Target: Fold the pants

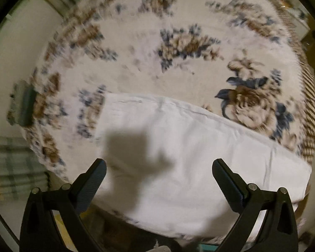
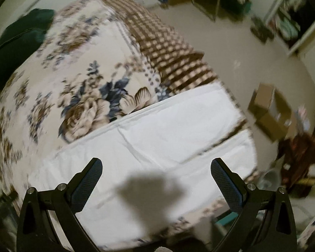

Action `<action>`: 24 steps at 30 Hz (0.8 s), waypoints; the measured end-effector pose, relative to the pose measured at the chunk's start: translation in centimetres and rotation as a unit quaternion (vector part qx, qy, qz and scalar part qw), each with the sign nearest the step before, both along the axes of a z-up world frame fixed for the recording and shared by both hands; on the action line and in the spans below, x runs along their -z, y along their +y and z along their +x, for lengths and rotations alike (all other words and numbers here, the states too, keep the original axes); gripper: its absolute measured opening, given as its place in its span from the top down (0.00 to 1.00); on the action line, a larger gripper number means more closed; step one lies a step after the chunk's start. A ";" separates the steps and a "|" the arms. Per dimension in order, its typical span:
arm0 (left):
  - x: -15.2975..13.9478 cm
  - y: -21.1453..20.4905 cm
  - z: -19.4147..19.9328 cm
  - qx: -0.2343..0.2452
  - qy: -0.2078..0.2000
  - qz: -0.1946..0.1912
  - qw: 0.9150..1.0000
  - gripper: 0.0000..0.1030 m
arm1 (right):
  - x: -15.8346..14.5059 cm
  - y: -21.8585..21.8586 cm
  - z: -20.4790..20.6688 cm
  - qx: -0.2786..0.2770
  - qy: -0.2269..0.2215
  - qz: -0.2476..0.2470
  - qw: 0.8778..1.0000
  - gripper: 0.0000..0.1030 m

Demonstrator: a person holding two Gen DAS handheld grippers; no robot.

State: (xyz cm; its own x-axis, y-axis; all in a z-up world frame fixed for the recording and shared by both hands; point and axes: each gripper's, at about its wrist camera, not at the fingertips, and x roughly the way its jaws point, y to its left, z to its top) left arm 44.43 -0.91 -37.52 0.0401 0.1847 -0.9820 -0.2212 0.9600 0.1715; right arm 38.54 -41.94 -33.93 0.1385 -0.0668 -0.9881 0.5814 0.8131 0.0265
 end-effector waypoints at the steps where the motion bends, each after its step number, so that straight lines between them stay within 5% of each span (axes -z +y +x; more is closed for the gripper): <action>1: 2.0 0.3 1.6 -0.013 0.016 -0.012 1.000 0.00 | 2.1 -0.5 1.4 0.013 0.010 0.010 1.000 0.00; 8: 13.5 2.0 9.0 -0.129 0.094 -0.095 0.983 0.00 | 16.7 -4.1 8.2 0.109 0.066 0.077 0.989 0.00; 13: 18.6 3.0 9.6 -0.203 0.134 -0.114 0.963 0.03 | 22.4 -6.3 8.2 0.176 0.087 0.108 0.975 0.01; 16: 19.3 3.3 9.1 -0.224 0.128 -0.107 0.960 0.11 | 24.9 -6.8 8.7 0.197 0.089 0.119 0.969 0.13; 18: 18.7 3.1 8.7 -0.221 0.107 -0.097 0.965 0.44 | 25.8 -6.8 8.8 0.202 0.088 0.121 0.968 0.47; 19: 18.1 2.8 8.4 -0.214 0.096 -0.087 0.968 0.53 | 26.2 -6.7 8.9 0.202 0.086 0.123 0.968 0.53; 21: 16.5 2.3 7.5 -0.194 0.070 -0.083 0.975 0.90 | 26.6 -6.5 8.7 0.207 0.073 0.127 0.967 0.87; 24: 13.3 1.8 5.2 -0.170 0.029 -0.088 0.981 0.95 | 26.2 -5.7 8.3 0.200 0.049 0.135 0.969 0.95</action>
